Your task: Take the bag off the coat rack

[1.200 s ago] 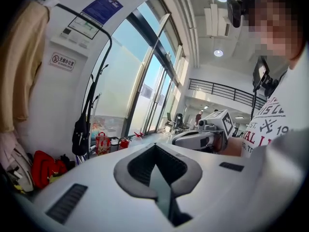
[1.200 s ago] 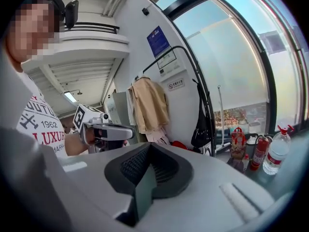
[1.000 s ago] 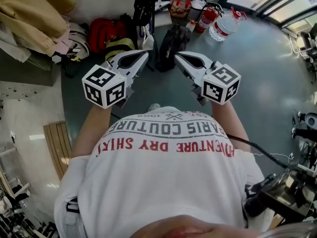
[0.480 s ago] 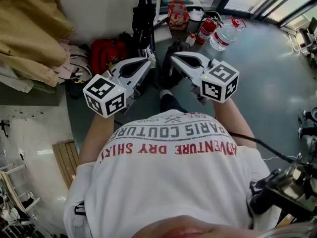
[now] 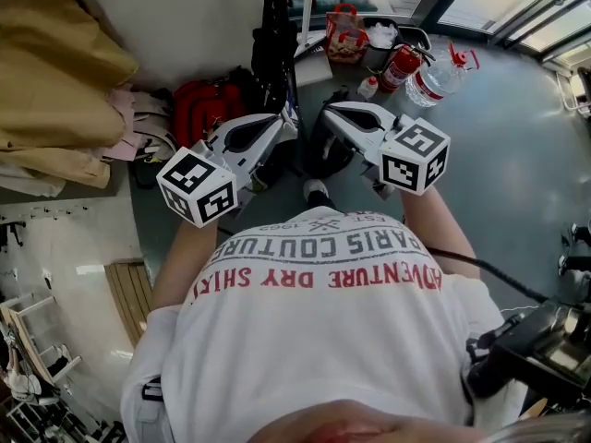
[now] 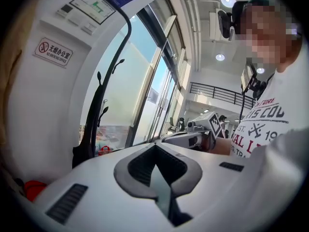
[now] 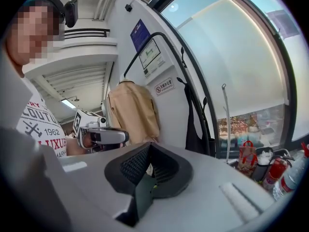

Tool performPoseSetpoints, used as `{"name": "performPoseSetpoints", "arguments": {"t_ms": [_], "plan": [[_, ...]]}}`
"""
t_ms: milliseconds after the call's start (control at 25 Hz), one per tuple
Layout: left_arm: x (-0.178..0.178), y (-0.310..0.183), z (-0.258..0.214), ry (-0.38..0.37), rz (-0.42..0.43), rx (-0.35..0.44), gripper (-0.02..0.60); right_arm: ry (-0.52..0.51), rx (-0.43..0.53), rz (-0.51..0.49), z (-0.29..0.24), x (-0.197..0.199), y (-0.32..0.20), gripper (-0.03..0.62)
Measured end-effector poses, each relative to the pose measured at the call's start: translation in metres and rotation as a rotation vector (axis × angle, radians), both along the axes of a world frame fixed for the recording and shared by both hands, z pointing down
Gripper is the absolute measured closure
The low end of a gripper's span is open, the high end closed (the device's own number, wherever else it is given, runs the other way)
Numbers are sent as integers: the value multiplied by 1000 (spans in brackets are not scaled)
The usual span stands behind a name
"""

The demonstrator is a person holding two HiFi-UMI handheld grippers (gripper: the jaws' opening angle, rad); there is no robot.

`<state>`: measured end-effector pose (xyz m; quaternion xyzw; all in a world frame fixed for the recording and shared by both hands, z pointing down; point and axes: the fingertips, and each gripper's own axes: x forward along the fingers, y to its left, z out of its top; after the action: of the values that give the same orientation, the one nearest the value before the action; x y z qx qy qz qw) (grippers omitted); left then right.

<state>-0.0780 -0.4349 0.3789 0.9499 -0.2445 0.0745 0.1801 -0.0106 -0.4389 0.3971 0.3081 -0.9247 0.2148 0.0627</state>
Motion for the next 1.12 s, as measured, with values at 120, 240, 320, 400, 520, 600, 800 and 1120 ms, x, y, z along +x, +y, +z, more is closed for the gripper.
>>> {"name": "performPoseSetpoints", "arguments": {"t_ms": [120, 240, 320, 400, 520, 600, 800, 1120], "plan": [[9, -26, 11, 1, -7, -39, 581, -1, -18, -6, 5, 8, -31, 592], [10, -57, 9, -15, -27, -17, 581, -9, -28, -21, 9, 10, -56, 592], [10, -80, 1, -25, -52, 32, 581, -16, -35, -29, 12, 12, -70, 592], [12, -102, -9, -19, -71, 71, 581, -17, -43, -36, 17, 15, -82, 592], [15, -134, -20, -16, -86, 102, 581, -2, -56, -40, 26, 22, -97, 592], [18, -153, -29, -5, -79, 123, 574, 5, -65, -38, 30, 27, -106, 592], [19, -206, -53, 17, -110, 198, 480, 3, -82, -28, 37, 41, -132, 592], [26, -282, -51, -41, -190, 207, 396, -3, -52, -48, 29, 55, -163, 592]]}}
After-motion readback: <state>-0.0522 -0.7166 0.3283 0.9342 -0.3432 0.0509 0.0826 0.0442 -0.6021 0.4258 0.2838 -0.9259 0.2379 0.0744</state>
